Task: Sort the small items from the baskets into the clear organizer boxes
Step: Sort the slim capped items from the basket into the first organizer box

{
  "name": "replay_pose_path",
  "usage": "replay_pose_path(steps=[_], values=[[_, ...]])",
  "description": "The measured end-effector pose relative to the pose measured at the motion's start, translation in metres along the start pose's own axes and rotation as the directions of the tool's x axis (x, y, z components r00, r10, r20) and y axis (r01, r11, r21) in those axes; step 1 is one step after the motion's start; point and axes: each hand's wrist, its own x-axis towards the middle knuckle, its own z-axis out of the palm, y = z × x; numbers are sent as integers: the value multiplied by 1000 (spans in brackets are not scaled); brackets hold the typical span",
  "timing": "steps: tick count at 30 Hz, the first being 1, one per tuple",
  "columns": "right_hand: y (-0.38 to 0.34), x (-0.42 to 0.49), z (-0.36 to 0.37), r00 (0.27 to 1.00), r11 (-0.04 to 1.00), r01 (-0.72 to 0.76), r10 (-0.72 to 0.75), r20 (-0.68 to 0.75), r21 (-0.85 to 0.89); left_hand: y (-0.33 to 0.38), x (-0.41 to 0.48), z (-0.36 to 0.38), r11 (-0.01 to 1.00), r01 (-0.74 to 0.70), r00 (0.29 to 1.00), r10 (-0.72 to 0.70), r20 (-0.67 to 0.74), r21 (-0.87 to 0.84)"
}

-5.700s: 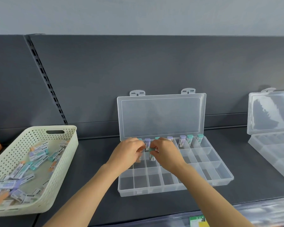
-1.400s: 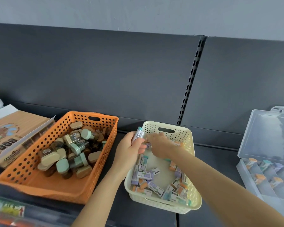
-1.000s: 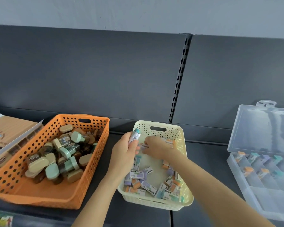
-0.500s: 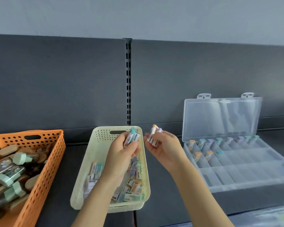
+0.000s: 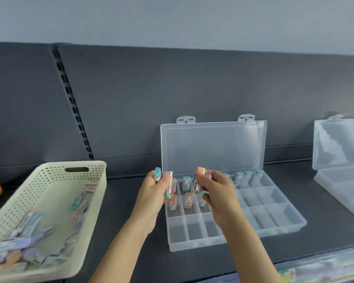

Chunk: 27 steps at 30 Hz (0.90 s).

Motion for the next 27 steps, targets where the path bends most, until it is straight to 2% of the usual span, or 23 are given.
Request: replay_pose_path(steps=[3, 6, 12, 18, 20, 23, 27], values=[[0, 13, -46, 999, 997, 46, -45, 19, -54, -7, -2, 41, 995, -10, 1000, 12, -26, 102], [3, 26, -80, 996, 992, 76, -71, 50, -102, -11, -5, 74, 994, 13, 999, -8, -49, 112], [7, 39, -114, 987, 975, 109, -83, 135, -193, -20, 0, 102, 969, 12, 989, 26, -148, 248], [12, 54, -125, 978, 914, 194, -152, 142, -356, -9, 2, 112, 869, -123, 983, 172, -59, 480], [12, 58, -127, 969, 878, 242, -198, 147, -412, -7, 7, 112, 805, -162, 979, 204, -10, 571], [14, 65, -125, 947, 813, 318, -245, 209, -488, -5, 15, 116, 656, -230, 967, 238, 92, 719], [18, 75, -120, 911, 543, 411, -280, 304, -732, -7, 25, 119, 519, -323, 945, 225, 238, 791]])
